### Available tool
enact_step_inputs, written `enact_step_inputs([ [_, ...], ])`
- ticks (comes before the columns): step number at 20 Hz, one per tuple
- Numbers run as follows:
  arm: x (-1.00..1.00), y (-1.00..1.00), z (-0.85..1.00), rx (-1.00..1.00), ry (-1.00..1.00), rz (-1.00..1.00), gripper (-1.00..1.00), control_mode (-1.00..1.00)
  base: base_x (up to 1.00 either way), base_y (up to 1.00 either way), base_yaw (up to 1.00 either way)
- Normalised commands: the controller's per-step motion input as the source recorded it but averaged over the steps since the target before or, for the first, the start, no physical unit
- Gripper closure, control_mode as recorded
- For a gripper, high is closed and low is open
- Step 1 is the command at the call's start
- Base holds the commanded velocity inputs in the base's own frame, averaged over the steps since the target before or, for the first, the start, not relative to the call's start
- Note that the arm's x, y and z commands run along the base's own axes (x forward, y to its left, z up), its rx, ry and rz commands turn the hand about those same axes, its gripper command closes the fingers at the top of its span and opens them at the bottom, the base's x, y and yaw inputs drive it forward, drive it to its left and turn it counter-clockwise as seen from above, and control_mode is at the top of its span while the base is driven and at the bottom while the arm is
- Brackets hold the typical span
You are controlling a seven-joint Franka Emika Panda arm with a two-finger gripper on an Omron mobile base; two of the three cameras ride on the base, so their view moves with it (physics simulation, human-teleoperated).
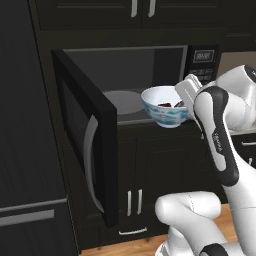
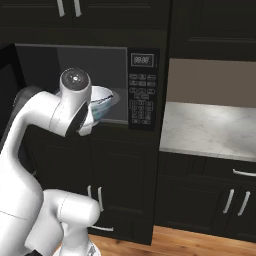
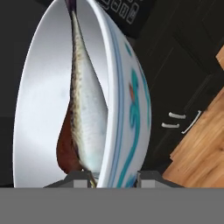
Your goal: The microwave is finished heating the fish and sweet potato. Take the bowl containing the food and place it on the dining counter.
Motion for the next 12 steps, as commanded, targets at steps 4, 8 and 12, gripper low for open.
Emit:
enact_step_inputs([
  [4,-0.01,0.0,0.0,0.0,-0.03,-0.01,1.0,-1.0,0.0,0.0,0.0],
  [8,0.0,0.0,0.0,0.0,0.0,0.0,1.0,-1.0,0.0,0.0,0.0],
  [12,0.0,0.0,0.0,0.0,0.0,0.0,1.0,-1.0,0.0,0.0,0.0],
])
